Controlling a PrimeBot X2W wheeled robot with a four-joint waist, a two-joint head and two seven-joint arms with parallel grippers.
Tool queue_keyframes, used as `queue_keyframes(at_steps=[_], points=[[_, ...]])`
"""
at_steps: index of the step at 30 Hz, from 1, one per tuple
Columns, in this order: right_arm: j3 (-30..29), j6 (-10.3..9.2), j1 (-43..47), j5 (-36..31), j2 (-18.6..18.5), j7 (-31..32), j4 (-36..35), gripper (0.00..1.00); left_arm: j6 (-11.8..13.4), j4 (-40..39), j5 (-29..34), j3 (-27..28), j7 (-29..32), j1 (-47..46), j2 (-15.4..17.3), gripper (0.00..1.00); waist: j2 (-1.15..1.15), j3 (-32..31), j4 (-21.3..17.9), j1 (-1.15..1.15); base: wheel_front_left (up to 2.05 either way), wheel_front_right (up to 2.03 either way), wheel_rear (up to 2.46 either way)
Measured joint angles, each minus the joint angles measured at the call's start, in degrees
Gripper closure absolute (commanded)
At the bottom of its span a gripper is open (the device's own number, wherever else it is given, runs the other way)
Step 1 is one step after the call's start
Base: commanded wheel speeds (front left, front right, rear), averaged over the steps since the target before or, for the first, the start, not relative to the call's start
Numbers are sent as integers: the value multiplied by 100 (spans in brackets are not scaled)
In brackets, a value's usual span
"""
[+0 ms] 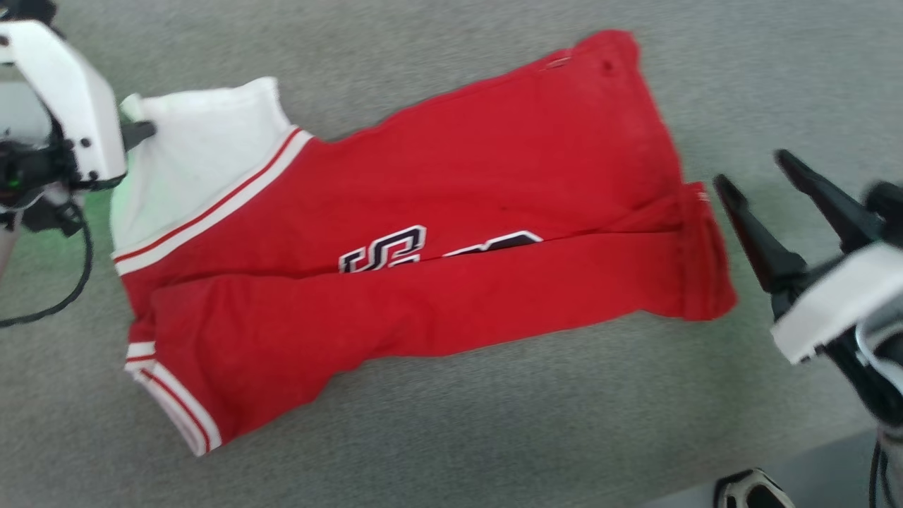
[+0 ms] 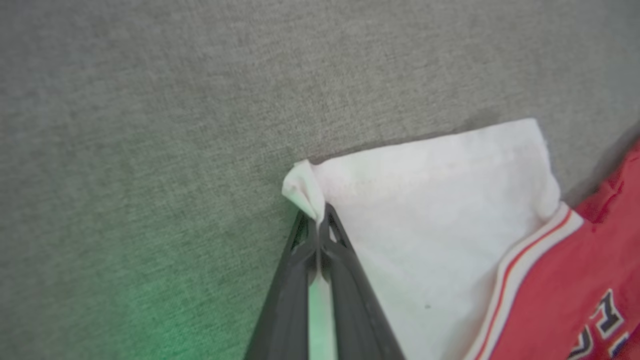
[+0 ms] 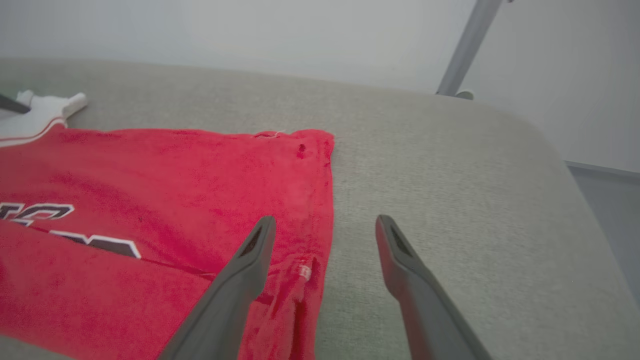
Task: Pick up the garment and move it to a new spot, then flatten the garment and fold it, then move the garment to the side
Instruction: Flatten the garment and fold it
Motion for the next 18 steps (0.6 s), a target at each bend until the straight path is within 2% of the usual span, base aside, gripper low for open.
queue_keyframes(at_steps=[5,9,13,16,18], points=[[790,-1,-1050,352,-734,1100,454,0,-177,-10,210,-121,-166,-235,-212,100,0,173,309,0,0,0,0],[1121,-1,-2052,754,-1035,1673,1059,0,-331,0,267,-190,-298,-375,-408,100,0,296,576,0,0,0,0],[1389,-1,-2897,1061,-1161,2105,1817,0,-428,20,282,-235,-410,-515,-617,100,0,426,823,0,0,0,0],[1444,0,-3293,1212,-1112,2109,2212,0,-464,34,292,-249,-488,-560,-727,100,0,487,937,0,0,0,0],[1681,-1,-3594,1232,-1146,2214,2564,0,-509,59,290,-260,-556,-627,-823,100,0,544,1040,0,0,0,0]])
